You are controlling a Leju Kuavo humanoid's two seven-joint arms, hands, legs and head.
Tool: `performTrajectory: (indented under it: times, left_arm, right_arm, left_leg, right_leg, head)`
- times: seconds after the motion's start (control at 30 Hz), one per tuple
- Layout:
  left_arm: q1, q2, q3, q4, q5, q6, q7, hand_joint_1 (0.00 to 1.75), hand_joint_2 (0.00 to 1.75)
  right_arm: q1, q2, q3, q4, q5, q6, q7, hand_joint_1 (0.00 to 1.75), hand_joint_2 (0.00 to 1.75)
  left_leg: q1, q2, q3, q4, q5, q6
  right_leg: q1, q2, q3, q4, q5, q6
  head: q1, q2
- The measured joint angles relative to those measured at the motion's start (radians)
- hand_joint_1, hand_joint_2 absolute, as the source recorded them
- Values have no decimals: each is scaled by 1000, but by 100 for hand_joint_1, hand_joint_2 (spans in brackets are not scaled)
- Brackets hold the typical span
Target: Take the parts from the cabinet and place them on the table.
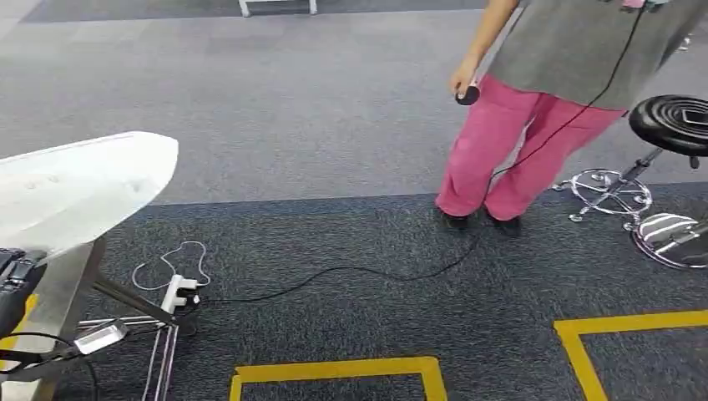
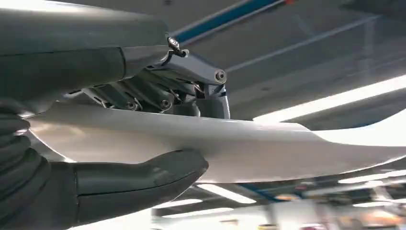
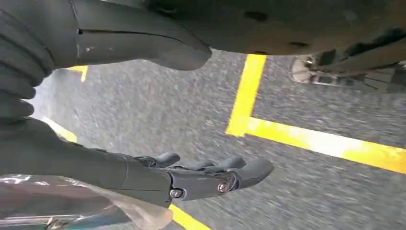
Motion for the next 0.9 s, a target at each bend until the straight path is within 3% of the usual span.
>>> performTrajectory:
  times: [0.03, 0.07, 0.17, 0.2, 0.23, 0.27, 0.3, 0.33, 0.37, 0.4, 0.43, 0.47, 0.5, 0.53, 0.57, 0.6, 0.67, 0.7, 0.77, 0.8, 0.87, 0.9]
  left_arm:
    - [-5, -3, 3, 0, 0, 0, 16, 175, 175]
    - [-12, -4, 3, 0, 0, 0, 39, 175, 175]
    - [-12, -5, 1, 4, 0, 0, 100, 175, 175]
    - [-12, -4, -1, 5, 0, 0, 118, 175, 175]
    - [-13, -2, -3, 7, 0, 0, 140, 175, 175]
    - [-20, 2, -8, 9, 0, 0, 158, 175, 175]
    - [-25, 5, -15, 11, 0, 0, 176, 175, 175]
    - [-25, 8, -25, 14, 0, 0, 192, 175, 175]
    - [-25, 13, -34, 18, 0, 0, 208, 175, 175]
    - [-24, 16, -40, 21, 0, -1, 220, 175, 175]
    - [-25, 21, -47, 24, 0, -1, 230, 175, 175]
    - [-25, 27, -52, 25, 0, -1, 234, 175, 175]
    - [-25, 29, -54, 25, 0, 0, 235, 175, 175]
    - [-26, 33, -58, 25, 0, 0, 239, 175, 175]
    - [-28, 35, -61, 26, 0, -1, 243, 175, 175]
    - [-31, 38, -68, 26, 0, 0, 253, 175, 175]
    - [-26, 45, -74, 27, 0, 0, 266, 175, 175]
    - [-26, 48, -76, 28, 0, 0, 268, 175, 175]
    - [-31, 50, -81, 29, 0, 0, 272, 175, 175]
    - [-33, 50, -84, 29, 0, 0, 277, 175, 175]
    - [-29, 51, -95, 34, 0, 0, 290, 175, 175]
    - [-29, 52, -100, 37, 0, 0, 297, 175, 175]
  right_arm:
    - [0, 0, 0, 0, -3, 1, -1, 0, 175]
    - [1, 0, 0, -1, -6, 1, -2, 0, 175]
    - [-1, 0, 0, -2, -15, 0, -4, 0, 175]
    - [-2, 2, 0, -4, -16, 0, -5, 0, 175]
    - [-3, 2, 0, -4, -16, 0, -6, 0, 175]
    - [-3, 3, 0, -4, -17, -2, -7, 0, 175]
    - [-1, 3, 0, -4, -18, -2, -7, 0, 175]
    - [0, 3, 0, -4, -20, -3, -7, 0, 175]
    - [2, 3, 0, -4, -23, -3, -6, 0, 175]
    - [2, 3, 0, -4, -24, -3, -6, 0, 175]
    - [1, 3, 0, -4, -25, -3, -6, 0, 175]
    - [0, 3, 0, -4, -26, -3, -6, 0, 175]
    - [-1, 3, 0, -4, -26, -4, -6, 0, 175]
    - [-2, 3, 0, -4, -26, -4, -6, 0, 175]
    - [-3, 3, 0, -4, -26, -4, -7, 0, 175]
    - [-2, 3, 0, -4, -27, -5, -6, 0, 175]
    - [-2, 3, 0, -4, -29, -7, -5, 0, 175]
    - [-4, 3, 0, -4, -30, -8, -5, 0, 175]
    - [-6, 3, 0, -4, -30, -8, -6, 0, 175]
    - [-5, 3, 0, -5, -30, -8, -6, 0, 175]
    - [-1, 3, 0, -4, -30, -7, -5, 0, 175]
    - [2, 3, 0, -4, -32, -7, -3, 0, 175]
  left_leg:
    - [0, -12, -6, 3, -3, -5]
    - [-4, -29, -14, 17, -4, -10]
    - [8, -65, -27, 9, 8, -31]
    - [10, -69, -30, 15, 2, -34]
    - [2, -10, -37, 37, -12, -38]
    - [1, 30, -58, 85, -40, -42]
    - [3, 57, -99, 173, -82, -47]
    - [5, 67, -139, 256, -115, -49]
    - [7, 71, -166, 309, -128, -50]
    - [8, 72, -171, 317, -120, -50]
    - [8, 74, -152, 279, -86, -48]
    - [7, 80, -114, 204, -41, -44]
    - [4, 102, -65, 110, 5, -37]
    - [-5, 151, -32, 45, 12, -30]
    - [-21, 187, -25, 31, 2, -22]
    - [-21, 175, -25, 24, -3, -14]
    - [-24, 148, -30, 22, -3, -10]
    - [-17, 133, -23, 10, 1, -4]
    - [-8, 113, -17, 3, 6, 5]
    - [-7, 102, -18, 3, 5, 10]
    - [-6, 75, -18, 3, 4, 13]
    - [-6, 60, -17, 3, 4, 13]
  right_leg:
    - [-8, 67, 19, -48, 8, 1]
    - [-14, 80, 34, -81, -1, 0]
    - [-2, 45, 39, -75, -3, -13]
    - [-11, 26, 45, -85, 0, -21]
    - [-7, 14, 49, -86, -1, -26]
    - [-5, 1, 52, -86, -4, -32]
    - [0, -19, 55, -86, -7, -36]
    - [3, -37, 57, -86, -9, -40]
    - [5, -54, 58, -86, -12, -42]
    - [7, -67, 61, -86, -15, -43]
    - [9, -82, 64, -86, -18, -43]
    - [11, -95, 70, -86, -22, -42]
    - [12, -107, 77, -86, -27, -42]
    - [13, -115, 82, -87, -31, -39]
    - [23, -125, 82, -83, -36, -32]
    - [21, -134, 80, -84, -37, -28]
    - [21, -163, 87, -91, -41, -21]
    - [22, -171, 94, -92, -47, -12]
    - [15, -64, 62, -30, -83, -4]
    - [13, -44, 23, 44, -116, -2]
    - [10, -35, -69, 207, -174, 4]
    - [9, -35, -98, 245, -175, 6]
  head:
    - [0, 0]
    - [-2, 0]
    - [-1, 0]
    - [-2, 0]
    - [-5, 0]
    - [-13, 0]
    - [-13, 0]
    - [-12, 0]
    - [-13, 0]
    - [-13, 0]
    - [-13, 0]
    - [-13, 0]
    - [-13, 0]
    - [-12, 0]
    - [-13, 0]
    - [-14, 0]
    - [-12, 0]
    - [-12, 0]
    - [-7, 0]
    - [-5, 0]
    - [-5, 0]
    - [-4, 0]
